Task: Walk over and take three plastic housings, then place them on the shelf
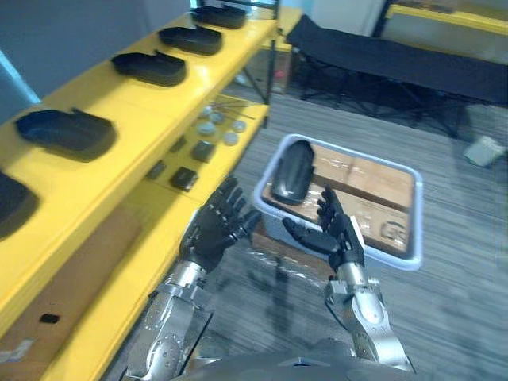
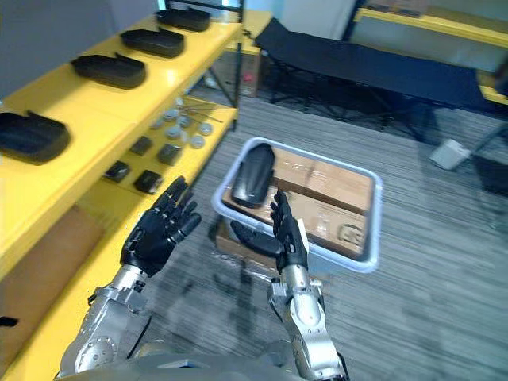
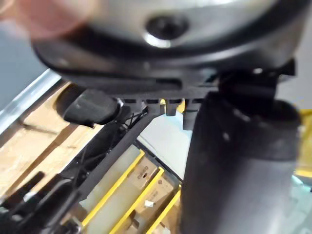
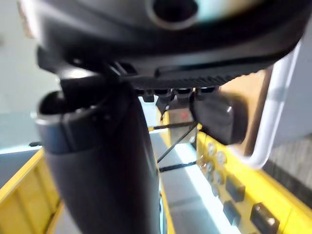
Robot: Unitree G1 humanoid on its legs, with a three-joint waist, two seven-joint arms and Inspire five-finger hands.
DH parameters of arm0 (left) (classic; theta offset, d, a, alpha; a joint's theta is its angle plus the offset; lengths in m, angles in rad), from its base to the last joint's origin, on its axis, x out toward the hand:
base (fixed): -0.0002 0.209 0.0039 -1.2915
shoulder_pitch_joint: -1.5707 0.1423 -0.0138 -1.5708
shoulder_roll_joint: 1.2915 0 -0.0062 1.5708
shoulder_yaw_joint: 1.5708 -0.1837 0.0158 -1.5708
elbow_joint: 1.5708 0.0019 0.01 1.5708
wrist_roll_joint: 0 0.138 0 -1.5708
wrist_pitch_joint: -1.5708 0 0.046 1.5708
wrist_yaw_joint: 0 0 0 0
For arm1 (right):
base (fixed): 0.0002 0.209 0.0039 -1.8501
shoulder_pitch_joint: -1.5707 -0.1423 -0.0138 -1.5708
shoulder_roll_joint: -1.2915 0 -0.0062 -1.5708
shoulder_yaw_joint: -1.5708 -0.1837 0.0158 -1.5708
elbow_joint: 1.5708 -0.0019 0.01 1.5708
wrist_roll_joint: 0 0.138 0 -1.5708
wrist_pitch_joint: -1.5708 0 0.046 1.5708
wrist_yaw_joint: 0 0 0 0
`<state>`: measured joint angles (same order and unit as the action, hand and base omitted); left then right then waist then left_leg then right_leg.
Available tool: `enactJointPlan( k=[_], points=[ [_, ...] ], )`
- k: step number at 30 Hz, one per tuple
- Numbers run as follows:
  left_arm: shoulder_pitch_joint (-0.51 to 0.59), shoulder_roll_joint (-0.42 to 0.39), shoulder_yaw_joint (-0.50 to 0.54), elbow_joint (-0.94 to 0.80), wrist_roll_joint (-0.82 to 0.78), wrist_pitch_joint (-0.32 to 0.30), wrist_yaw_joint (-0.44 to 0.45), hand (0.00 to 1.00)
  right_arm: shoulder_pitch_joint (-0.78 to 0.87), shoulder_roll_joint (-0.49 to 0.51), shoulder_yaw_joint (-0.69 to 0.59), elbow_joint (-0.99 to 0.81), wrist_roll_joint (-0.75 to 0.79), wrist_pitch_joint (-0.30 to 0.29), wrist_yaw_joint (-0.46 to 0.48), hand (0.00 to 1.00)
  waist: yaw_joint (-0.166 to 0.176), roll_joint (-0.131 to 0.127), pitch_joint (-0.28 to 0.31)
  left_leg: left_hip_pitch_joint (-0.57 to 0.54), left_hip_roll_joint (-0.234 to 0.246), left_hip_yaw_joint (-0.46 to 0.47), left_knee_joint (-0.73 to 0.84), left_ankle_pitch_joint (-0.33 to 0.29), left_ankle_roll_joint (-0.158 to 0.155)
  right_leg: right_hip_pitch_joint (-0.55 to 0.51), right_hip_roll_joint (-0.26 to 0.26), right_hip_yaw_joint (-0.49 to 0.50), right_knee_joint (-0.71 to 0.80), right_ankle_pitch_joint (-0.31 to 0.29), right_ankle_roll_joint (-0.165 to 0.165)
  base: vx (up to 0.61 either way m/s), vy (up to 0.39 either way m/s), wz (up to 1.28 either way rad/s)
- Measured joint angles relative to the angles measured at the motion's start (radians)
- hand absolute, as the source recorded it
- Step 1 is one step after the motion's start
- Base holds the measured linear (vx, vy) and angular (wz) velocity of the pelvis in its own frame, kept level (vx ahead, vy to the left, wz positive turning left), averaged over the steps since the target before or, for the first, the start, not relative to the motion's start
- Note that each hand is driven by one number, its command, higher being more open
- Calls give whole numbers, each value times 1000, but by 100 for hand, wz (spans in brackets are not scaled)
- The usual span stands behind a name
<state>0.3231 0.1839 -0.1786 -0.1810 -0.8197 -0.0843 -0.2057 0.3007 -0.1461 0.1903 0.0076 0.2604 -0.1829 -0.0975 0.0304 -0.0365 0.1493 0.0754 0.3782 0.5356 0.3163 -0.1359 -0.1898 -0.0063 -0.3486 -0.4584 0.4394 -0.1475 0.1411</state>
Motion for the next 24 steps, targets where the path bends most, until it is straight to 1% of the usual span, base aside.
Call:
enactJointPlan(
  k=[1,2,3,4,5,6,7,8,9,10,11,12,13,14,15,16,17,18,19,24],
  points=[
    [-1,-14,-8,21,-9,0,10,100,15,-17,-22,0,1,5,16,100,-11,9,0,0,48,10,3,14,-11,10,50,-6,-39,-50,3,-16,-525,-86],
    [-6,-36,-21,42,-9,2,27,100,23,-29,-50,0,2,11,25,100,-30,29,6,-1,82,5,2,32,8,8,92,-4,-48,-56,-10,-2,-412,-57],
    [-6,-47,-39,52,-8,3,35,100,29,-46,-67,0,4,18,29,100,-43,35,9,-1,97,1,1,53,26,8,109,-2,-48,-59,-23,-16,-343,-30],
    [-5,-55,-80,62,-8,6,47,100,44,-58,-104,1,30,24,31,100,-61,32,10,-5,105,-16,0,105,58,8,124,-2,-47,-69,-41,-14,-305,-18],
    [-7,-57,-118,62,-9,12,53,100,56,-75,-146,1,42,22,32,100,-72,30,10,-24,109,-28,16,154,99,8,128,-5,-54,-75,-52,-8,-346,-6],
    [-7,-62,-132,62,-9,17,46,100,58,-82,-173,6,43,16,33,100,-83,32,11,-48,113,-26,41,193,126,10,127,-14,-63,-73,-57,-1,-268,8],
    [-7,-65,-138,62,-9,18,40,100,58,-87,-186,11,43,9,32,100,-90,35,11,-67,118,-19,58,216,139,14,127,-23,-70,-71,-61,-5,-193,27],
    [-8,-68,-149,62,-9,20,29,100,60,-93,-204,30,43,-11,23,100,-92,31,18,-95,123,-8,90,237,152,25,123,-34,-90,-66,-69,-16,-94,27],
    [-8,-68,-154,62,-9,20,29,100,57,-97,-217,45,42,-14,10,100,-79,43,19,-106,109,-13,113,202,112,34,119,-37,-107,-60,-74,-22,-50,21],
    [-7,-68,-154,62,-10,20,30,100,52,-98,-222,55,42,-20,3,100,-72,51,23,-105,92,-23,116,182,109,42,119,-39,-113,-57,-75,-31,7,5],
    [6,-67,-149,62,-17,19,23,100,33,-106,-226,90,42,-28,-2,100,-59,59,23,-104,47,-53,97,130,117,46,113,-40,-124,-49,-71,-27,30,1],
    [22,-68,-141,59,-36,19,14,100,14,-105,-222,120,42,-29,-1,100,-50,61,21,-100,10,-71,62,109,127,44,106,-40,-131,-41,-65,-39,97,2],
    [44,-67,-131,57,-33,19,-14,100,-14,-104,-221,158,41,-31,-3,100,-35,62,19,-81,-28,-85,-2,95,130,28,101,-39,-145,-27,-55,-43,116,0],
    [52,-65,-129,57,-30,20,-24,100,-31,-105,-219,177,40,-31,-3,100,-24,65,17,-74,-44,-94,-42,88,122,21,99,-36,-151,-18,-49,-40,194,0],
    [61,-62,-128,59,-7,22,-30,100,-79,-104,-217,217,43,-31,-11,100,-11,66,15,-59,-79,-99,-120,75,103,2,90,-33,-162,3,-34,-36,209,-1],
    [61,-58,-125,61,60,22,-29,100,-127,-98,-216,246,67,-31,-25,100,-1,69,12,-50,-113,-97,-175,79,67,-12,78,-31,-169,28,-19,-18,224,6],
    [61,-56,-124,63,94,22,-27,100,-147,-91,-216,254,77,-31,-31,100,-1,60,14,-49,-130,-98,-188,88,54,-10,67,-32,-182,42,-11,-21,242,8],
    [62,-41,-120,64,158,21,-9,100,-170,-76,-212,254,82,-31,-43,100,6,45,11,-47,-158,-97,-197,94,53,-4,45,-32,-207,70,3,-7,159,8],
    [-3,-66,-48,10,243,-15,114,100,-159,3,-198,218,108,-41,-61,100,21,3,-10,-34,-231,-92,-199,78,93,67,9,-63,-355,192,26,-8,111,3],
    [-4,-65,-47,10,243,-15,114,100,-155,3,-201,218,108,-41,-61,100,18,5,-11,-39,-232,-102,-198,81,93,70,8,-74,-355,194,25,0,0,6]
  ],
)
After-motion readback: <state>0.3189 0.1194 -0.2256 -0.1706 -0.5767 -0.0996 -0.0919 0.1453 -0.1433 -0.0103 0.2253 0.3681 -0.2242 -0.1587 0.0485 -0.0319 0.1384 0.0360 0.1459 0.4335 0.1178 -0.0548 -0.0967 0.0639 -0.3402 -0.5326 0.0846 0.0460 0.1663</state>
